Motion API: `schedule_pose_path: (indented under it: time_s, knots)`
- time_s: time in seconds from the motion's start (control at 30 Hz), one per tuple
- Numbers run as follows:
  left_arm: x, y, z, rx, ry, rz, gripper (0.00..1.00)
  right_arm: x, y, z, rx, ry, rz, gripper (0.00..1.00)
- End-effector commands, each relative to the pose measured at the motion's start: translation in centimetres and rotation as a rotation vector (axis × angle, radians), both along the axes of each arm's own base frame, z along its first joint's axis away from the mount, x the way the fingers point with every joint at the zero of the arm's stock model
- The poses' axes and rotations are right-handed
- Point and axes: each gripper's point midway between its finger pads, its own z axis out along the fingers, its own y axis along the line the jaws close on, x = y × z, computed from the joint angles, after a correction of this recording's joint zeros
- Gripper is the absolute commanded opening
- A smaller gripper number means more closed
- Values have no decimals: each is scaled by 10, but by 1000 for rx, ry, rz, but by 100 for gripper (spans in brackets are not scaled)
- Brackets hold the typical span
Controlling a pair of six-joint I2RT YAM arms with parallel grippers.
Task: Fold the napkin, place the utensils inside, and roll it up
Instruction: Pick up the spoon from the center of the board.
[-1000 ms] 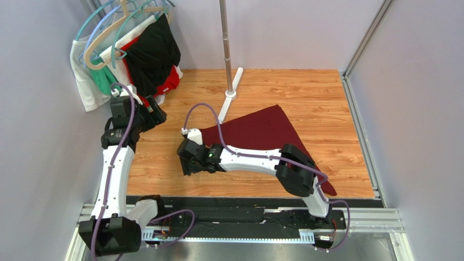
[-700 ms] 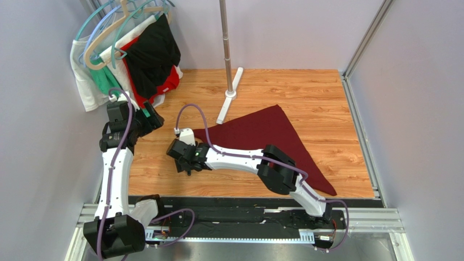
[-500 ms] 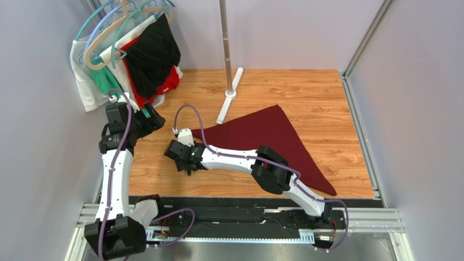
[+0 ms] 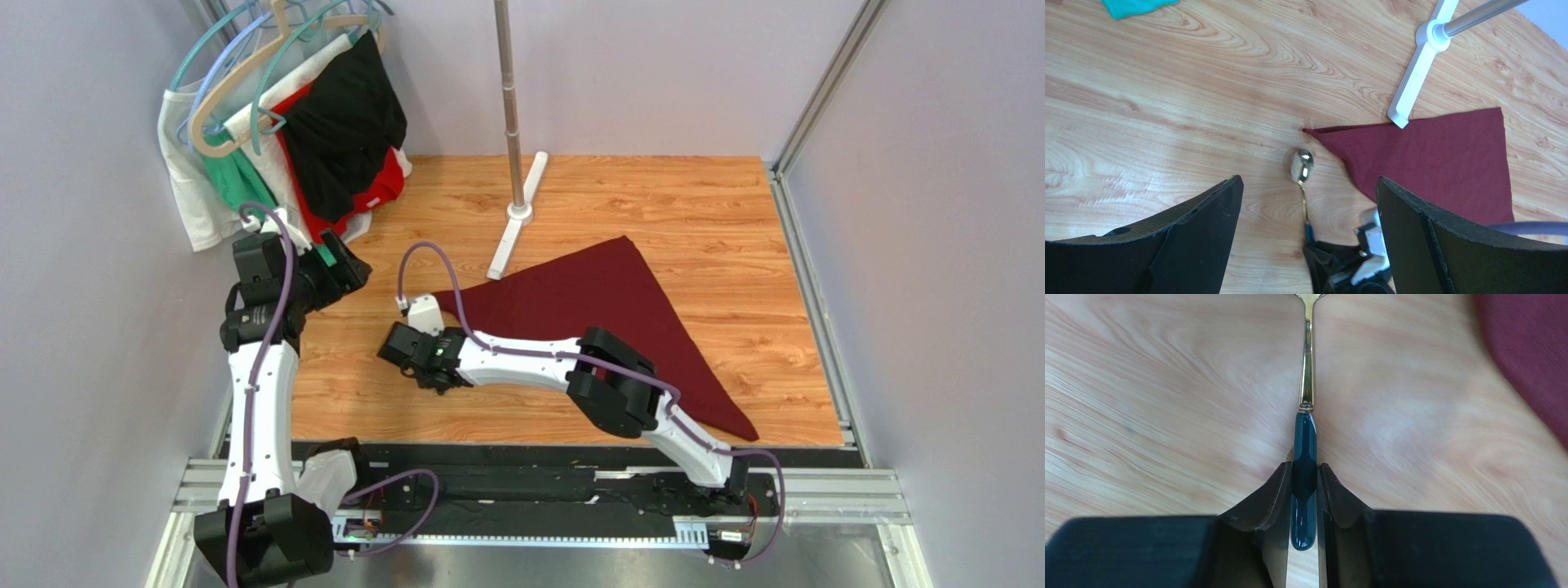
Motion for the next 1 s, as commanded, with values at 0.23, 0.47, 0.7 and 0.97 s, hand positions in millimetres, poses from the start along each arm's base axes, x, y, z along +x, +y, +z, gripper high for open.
schedule_pose_path:
  time_s: [0.23, 0.47, 0.7, 0.97]
  knots:
    - [4, -2, 5, -22, -33, -17, 89, -42, -123, -6, -161, 49, 35, 8]
    - [5, -3, 3, -29, -29, -21, 89, -55, -180, -5, -246, 15, 117, 0]
    - [5, -1, -1, -28, -17, -17, 89, -54, -192, 40, -220, -81, 264, 0]
    - [6, 0, -3, -25, -6, -15, 89, -44, -213, 87, -251, -192, 420, 0]
